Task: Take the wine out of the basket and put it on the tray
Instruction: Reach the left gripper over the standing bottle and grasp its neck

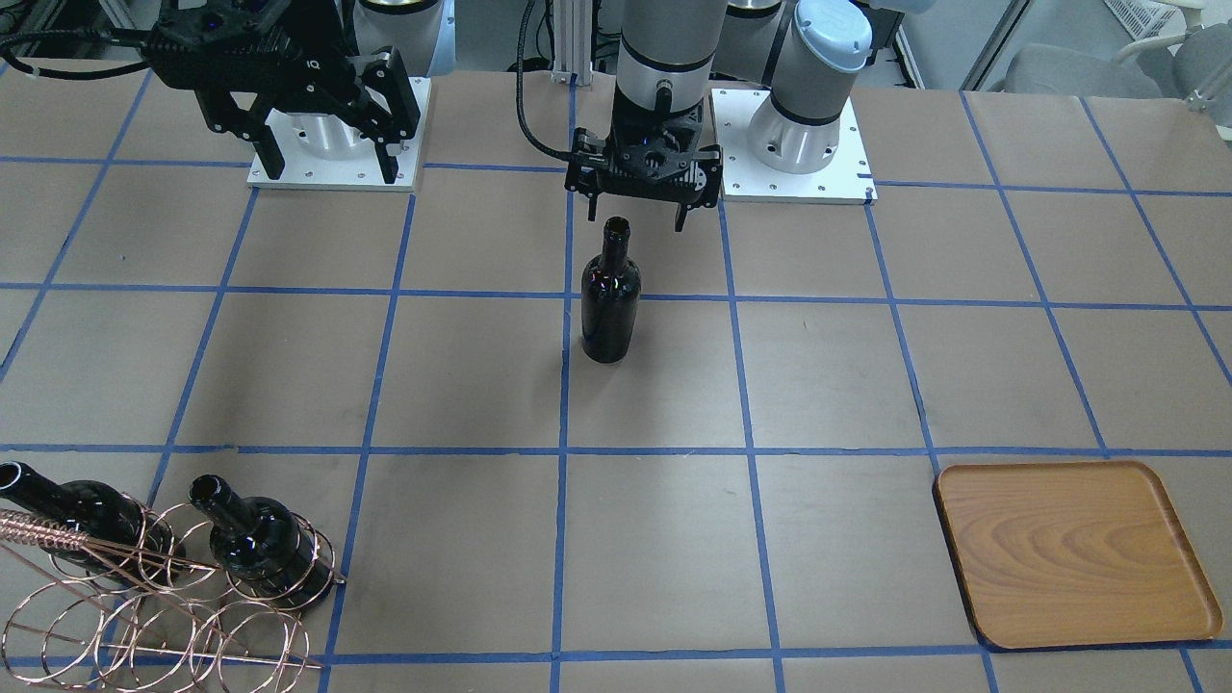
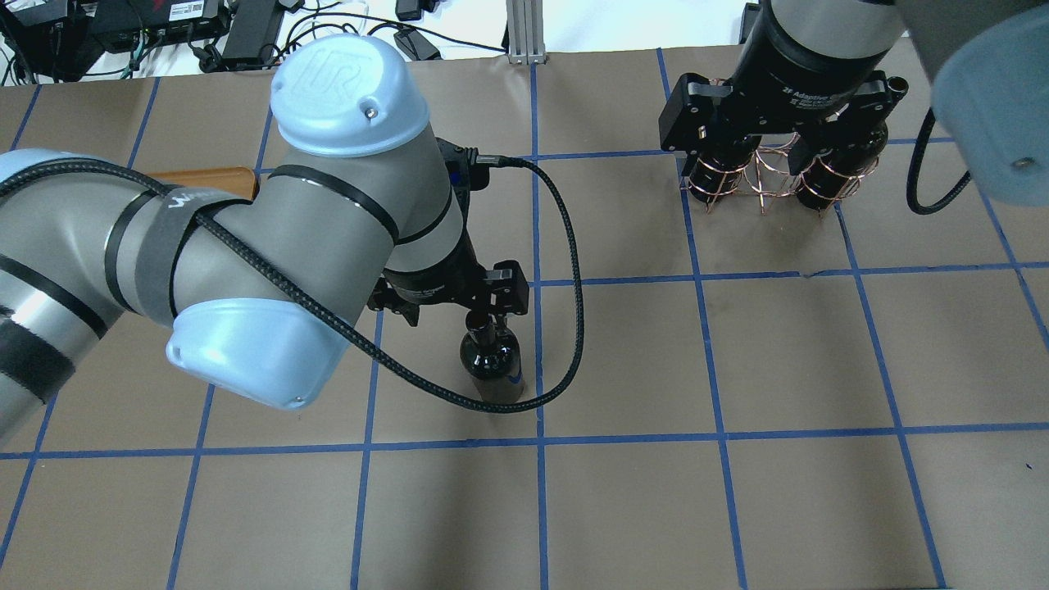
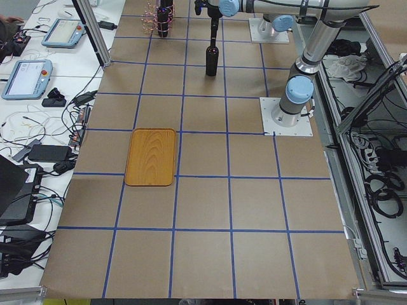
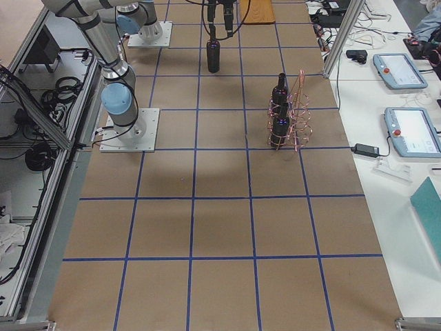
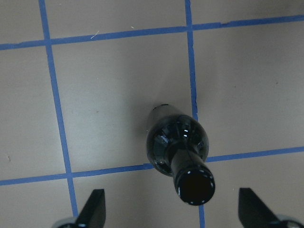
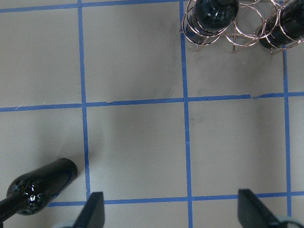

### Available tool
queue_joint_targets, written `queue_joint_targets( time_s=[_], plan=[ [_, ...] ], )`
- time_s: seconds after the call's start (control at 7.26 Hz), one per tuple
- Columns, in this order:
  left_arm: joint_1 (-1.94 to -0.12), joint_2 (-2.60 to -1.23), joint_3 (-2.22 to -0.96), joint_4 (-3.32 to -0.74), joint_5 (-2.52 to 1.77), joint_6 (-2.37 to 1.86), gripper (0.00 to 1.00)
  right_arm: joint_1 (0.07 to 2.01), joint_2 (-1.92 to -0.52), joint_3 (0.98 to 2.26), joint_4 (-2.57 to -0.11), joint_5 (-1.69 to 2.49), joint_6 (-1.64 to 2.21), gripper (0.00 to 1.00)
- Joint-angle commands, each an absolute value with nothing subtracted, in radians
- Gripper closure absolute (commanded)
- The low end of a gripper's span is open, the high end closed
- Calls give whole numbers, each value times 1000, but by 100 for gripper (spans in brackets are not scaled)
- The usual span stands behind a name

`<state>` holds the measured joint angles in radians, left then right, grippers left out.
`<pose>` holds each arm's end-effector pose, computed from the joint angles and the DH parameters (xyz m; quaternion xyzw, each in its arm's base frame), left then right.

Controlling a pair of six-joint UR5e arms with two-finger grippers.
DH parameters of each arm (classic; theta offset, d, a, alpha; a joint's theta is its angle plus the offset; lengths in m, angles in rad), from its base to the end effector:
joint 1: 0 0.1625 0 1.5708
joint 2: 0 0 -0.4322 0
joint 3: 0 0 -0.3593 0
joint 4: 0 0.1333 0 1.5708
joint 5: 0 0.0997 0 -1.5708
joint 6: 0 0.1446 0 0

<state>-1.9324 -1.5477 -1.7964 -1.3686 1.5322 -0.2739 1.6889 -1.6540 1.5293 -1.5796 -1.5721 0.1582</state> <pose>-0.2861 -0.3639 0.3778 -0.0438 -0.9989 -0.0062 0.0183 0.1839 -0.4199 0.5079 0.0200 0.9976 -0.0662 0.0085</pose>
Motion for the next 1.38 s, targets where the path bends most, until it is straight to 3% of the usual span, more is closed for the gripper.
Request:
queue_joint_targets(
  time_s=[0.0,0.41,0.69,0.96,1.1,1.24],
  plan=[
    [-1948,-1571,-1804,-1353,1528,-278,6,1689,-1655,1529,-1578,-1572,158,0],
    [-1954,-1591,-1804,-1353,1526,-278,21,1689,-1657,1529,-1578,-1574,158,0],
    [-1954,-1594,-1804,-1350,1526,-276,21,1689,-1657,1529,-1578,-1574,158,0],
    [-1954,-1611,-1804,-1335,1526,-276,28,1689,-1657,1529,-1577,-1575,158,0],
    [-1954,-1617,-1802,-1328,1526,-276,35,1689,-1657,1529,-1577,-1575,158,0],
    [-1954,-1615,-1802,-1328,1525,-273,59,1689,-1657,1529,-1577,-1575,158,0]
  ],
)
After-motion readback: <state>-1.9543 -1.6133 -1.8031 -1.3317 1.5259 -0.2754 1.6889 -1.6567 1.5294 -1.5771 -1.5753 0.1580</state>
